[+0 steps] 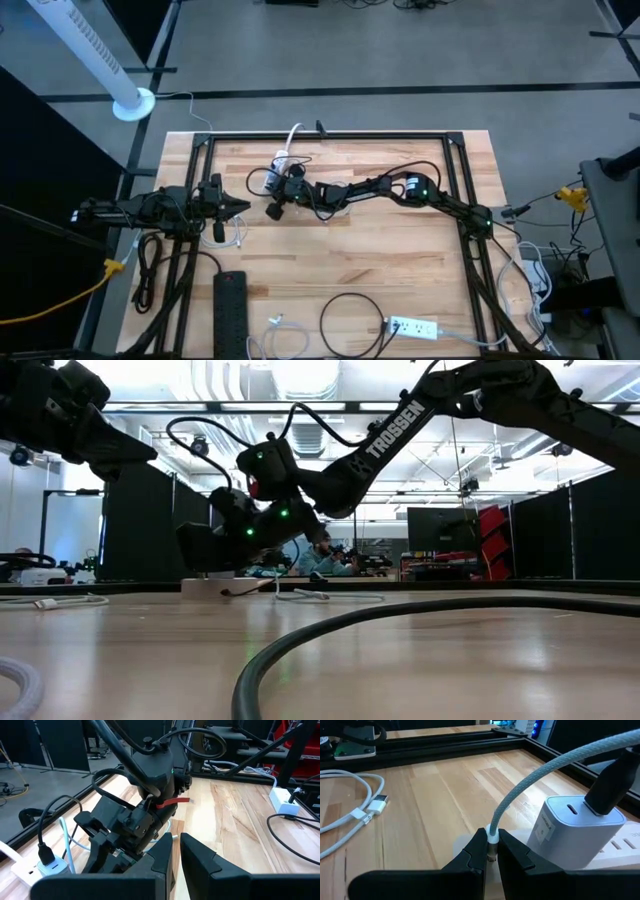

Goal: Plug in charger cables
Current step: Insert the top white charger cable into the top white outlet extension

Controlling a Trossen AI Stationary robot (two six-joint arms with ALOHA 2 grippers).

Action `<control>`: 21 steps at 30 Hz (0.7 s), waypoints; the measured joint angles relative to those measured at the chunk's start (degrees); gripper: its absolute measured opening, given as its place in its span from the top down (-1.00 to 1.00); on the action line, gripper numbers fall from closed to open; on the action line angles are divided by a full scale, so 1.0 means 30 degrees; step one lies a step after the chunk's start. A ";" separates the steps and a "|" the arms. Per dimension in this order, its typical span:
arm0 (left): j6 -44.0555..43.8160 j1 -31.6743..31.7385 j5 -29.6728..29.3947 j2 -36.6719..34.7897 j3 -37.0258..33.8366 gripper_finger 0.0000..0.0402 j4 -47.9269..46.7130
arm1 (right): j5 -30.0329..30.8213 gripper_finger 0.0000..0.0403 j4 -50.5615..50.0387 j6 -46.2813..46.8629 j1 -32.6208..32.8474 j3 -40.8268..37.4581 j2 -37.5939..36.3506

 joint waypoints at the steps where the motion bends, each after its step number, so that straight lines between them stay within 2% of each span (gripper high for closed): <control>1: -0.0013 0.0000 0.0000 0.0000 0.0002 0.88 0.0000 | 0.0063 0.92 -0.0146 0.0111 0.0000 0.0000 -0.0008; 21: -0.0430 0.0000 0.0000 0.0000 0.0000 0.88 -0.0007 | 0.0665 0.92 -0.1482 -0.0194 0.0459 -0.0001 -0.0645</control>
